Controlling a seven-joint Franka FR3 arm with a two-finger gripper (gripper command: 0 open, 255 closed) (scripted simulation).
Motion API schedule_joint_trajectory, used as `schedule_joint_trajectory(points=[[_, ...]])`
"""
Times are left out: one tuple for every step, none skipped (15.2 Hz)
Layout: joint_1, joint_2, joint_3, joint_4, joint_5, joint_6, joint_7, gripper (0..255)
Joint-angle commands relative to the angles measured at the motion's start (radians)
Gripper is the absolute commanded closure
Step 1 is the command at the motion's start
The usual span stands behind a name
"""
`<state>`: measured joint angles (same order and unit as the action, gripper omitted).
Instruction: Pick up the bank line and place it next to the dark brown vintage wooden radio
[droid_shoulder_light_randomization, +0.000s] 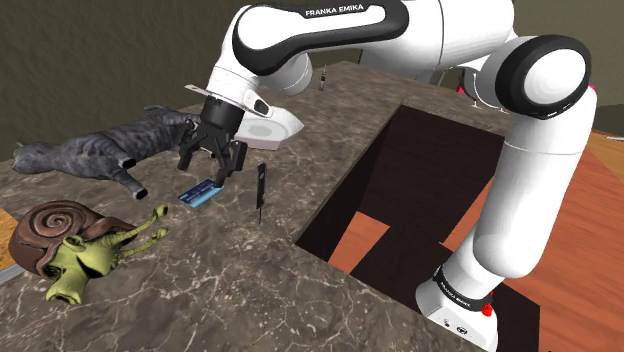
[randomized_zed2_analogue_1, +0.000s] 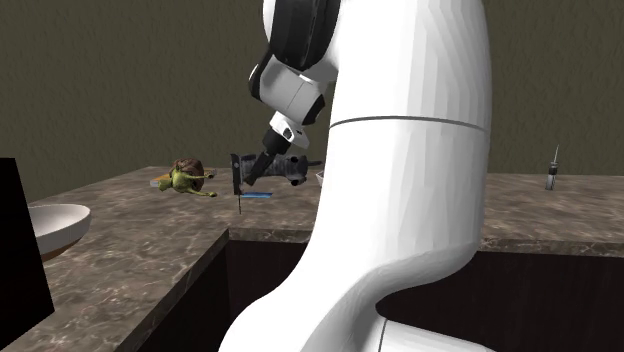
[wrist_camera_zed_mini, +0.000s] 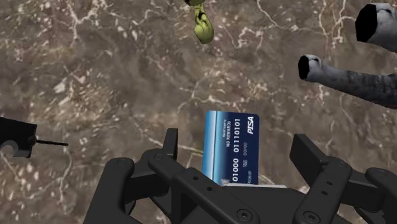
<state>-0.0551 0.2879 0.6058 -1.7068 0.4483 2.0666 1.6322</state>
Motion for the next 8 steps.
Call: schedule_joint_trajectory(points=[[0.012,0.027,-0.002,0.007,-0.005,0.026,0.017,0],[0.017,0.033,-0.001,0.003,-0.007,0.037,0.017,0],[0.022,0.039,-0.001,-0.002,-0.009,0.049,0.018,0],[0.027,0.045,0.000,-0.006,-0.010,0.061,0.019,0],[0.032,0.051,0.000,-0.010,-0.012,0.072,0.020,0],[0.038,0.058,0.001,-0.014,-0.014,0.084,0.021,0],[0.041,0.061,0.001,-0.016,-0.015,0.090,0.022,0],[0.041,0.061,0.001,-0.016,-0.015,0.090,0.022,0]])
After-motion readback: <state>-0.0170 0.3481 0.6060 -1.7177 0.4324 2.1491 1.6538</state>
